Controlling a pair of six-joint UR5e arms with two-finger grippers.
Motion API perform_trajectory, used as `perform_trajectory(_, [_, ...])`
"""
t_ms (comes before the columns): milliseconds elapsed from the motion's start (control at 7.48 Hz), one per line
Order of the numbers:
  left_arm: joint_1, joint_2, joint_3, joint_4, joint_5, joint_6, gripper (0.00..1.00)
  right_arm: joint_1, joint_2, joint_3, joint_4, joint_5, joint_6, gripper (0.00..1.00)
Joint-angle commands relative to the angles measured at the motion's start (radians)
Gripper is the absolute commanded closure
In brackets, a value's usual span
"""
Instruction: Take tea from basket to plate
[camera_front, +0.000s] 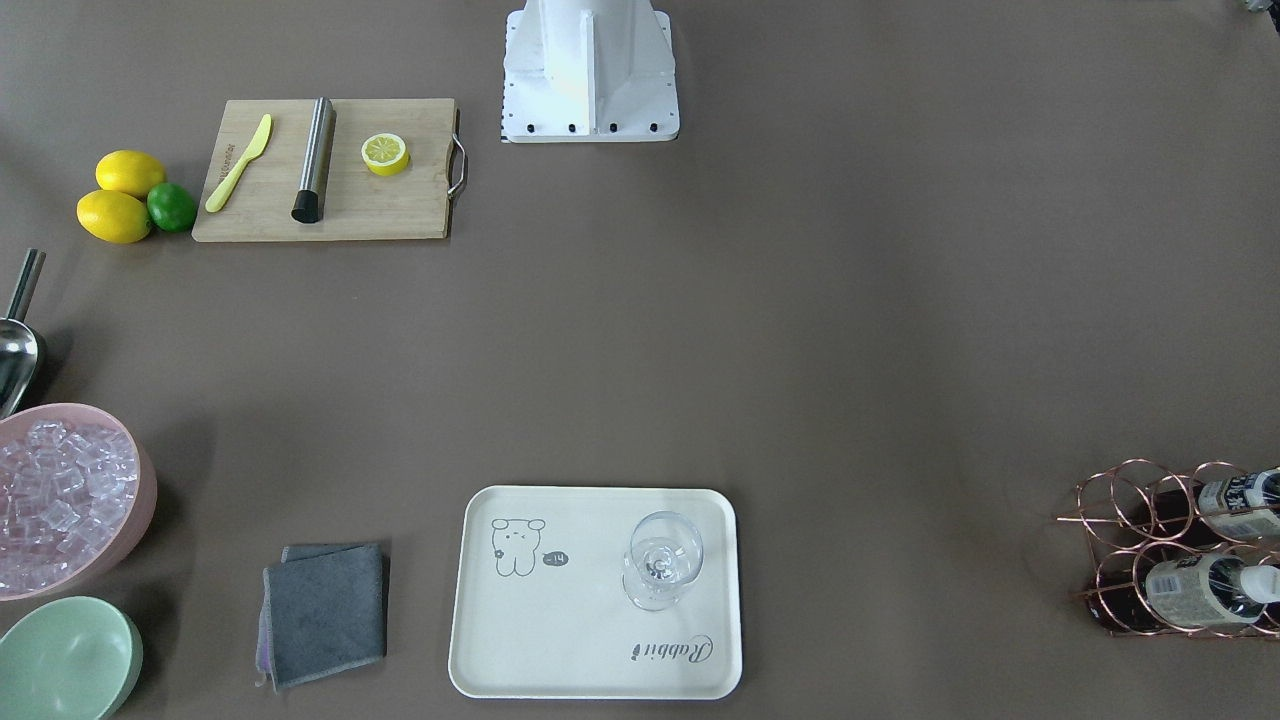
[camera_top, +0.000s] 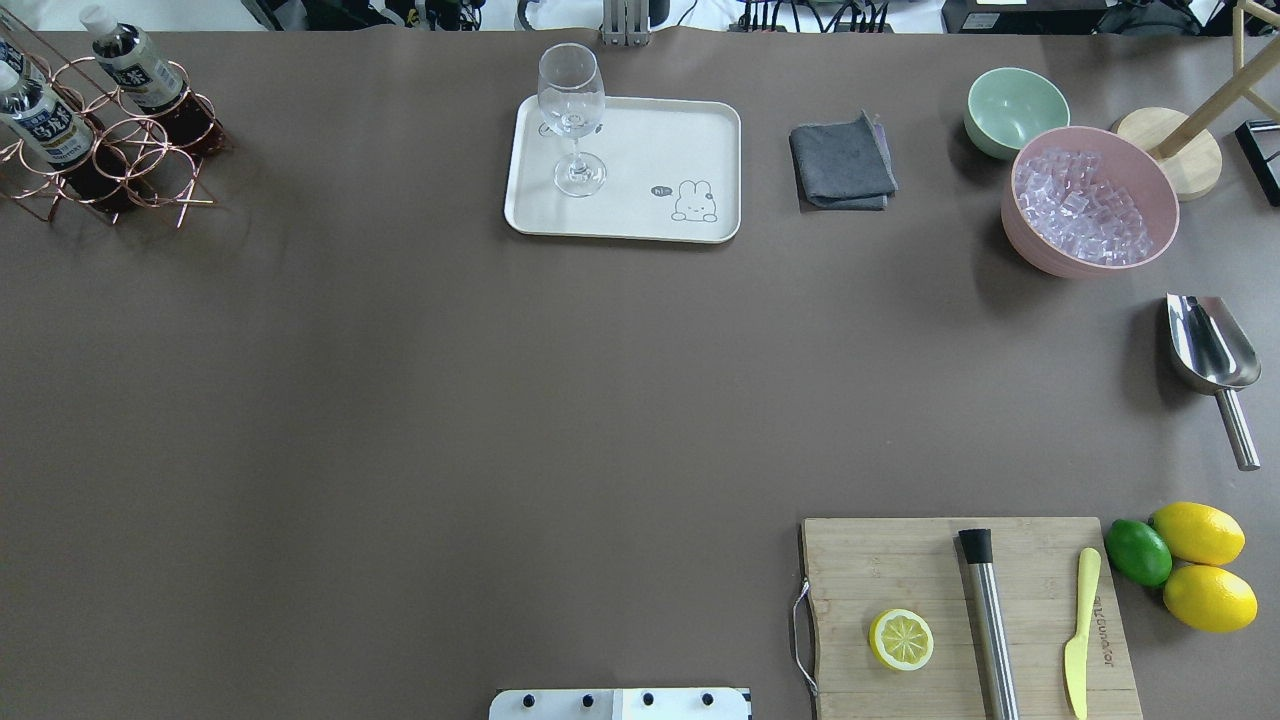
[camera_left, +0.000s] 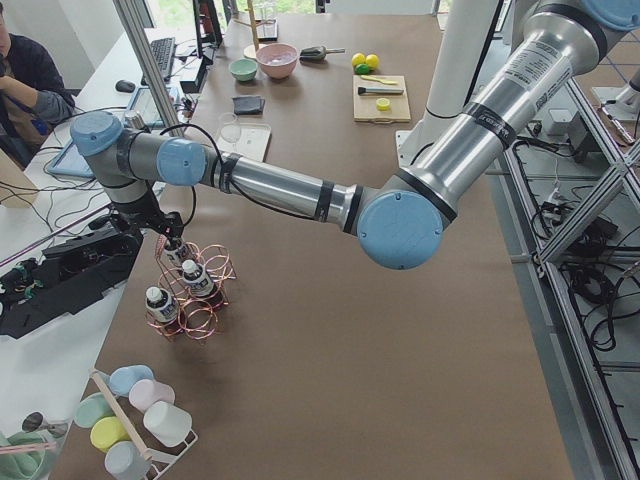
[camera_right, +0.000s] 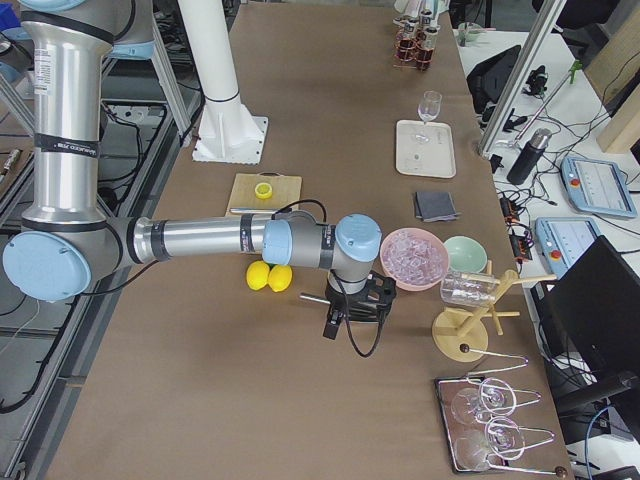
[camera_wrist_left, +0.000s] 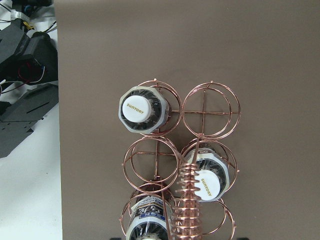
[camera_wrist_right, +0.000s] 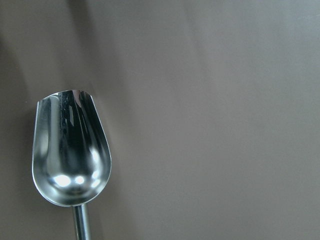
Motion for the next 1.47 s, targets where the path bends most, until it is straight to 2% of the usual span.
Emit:
perform_trajectory(0, [0.002, 0.004, 0.002, -0.009, 0.001, 0.002, 0.25, -0.001, 0.000, 0.000, 0.000, 0.000, 0.000, 0.00])
perform_trajectory(134, [0.002, 0.004, -0.001, -0.009, 0.001, 0.002, 0.27, -0.001, 0.000, 0.000, 0.000, 0.000, 0.000, 0.00])
perform_trajectory(267, [0.002, 0.010, -0.005, -0.009, 0.001, 0.002, 0.34, -0.001, 0.000, 0.000, 0.000, 0.000, 0.000, 0.00])
perform_trajectory(401, [0.008, 0.015, -0.010, -0.012, 0.001, 0.003, 0.51, 0.001, 0.000, 0.000, 0.000, 0.000, 0.000, 0.00])
perform_trajectory(534, [0.009, 0.015, -0.015, -0.010, 0.001, 0.003, 0.87, -0.001, 0.000, 0.000, 0.000, 0.000, 0.000, 0.00])
perform_trajectory(668, [0.009, 0.015, -0.016, -0.009, 0.001, 0.002, 1.00, -0.001, -0.001, 0.000, 0.000, 0.000, 0.000, 0.00])
perform_trajectory(935, [0.008, 0.013, -0.018, -0.004, 0.001, 0.000, 1.00, -0.001, 0.000, 0.000, 0.000, 0.000, 0.000, 0.00])
perform_trajectory(1336, [0.003, 0.027, -0.112, 0.045, 0.001, -0.021, 1.00, -0.001, 0.000, 0.000, 0.000, 0.000, 0.000, 0.00])
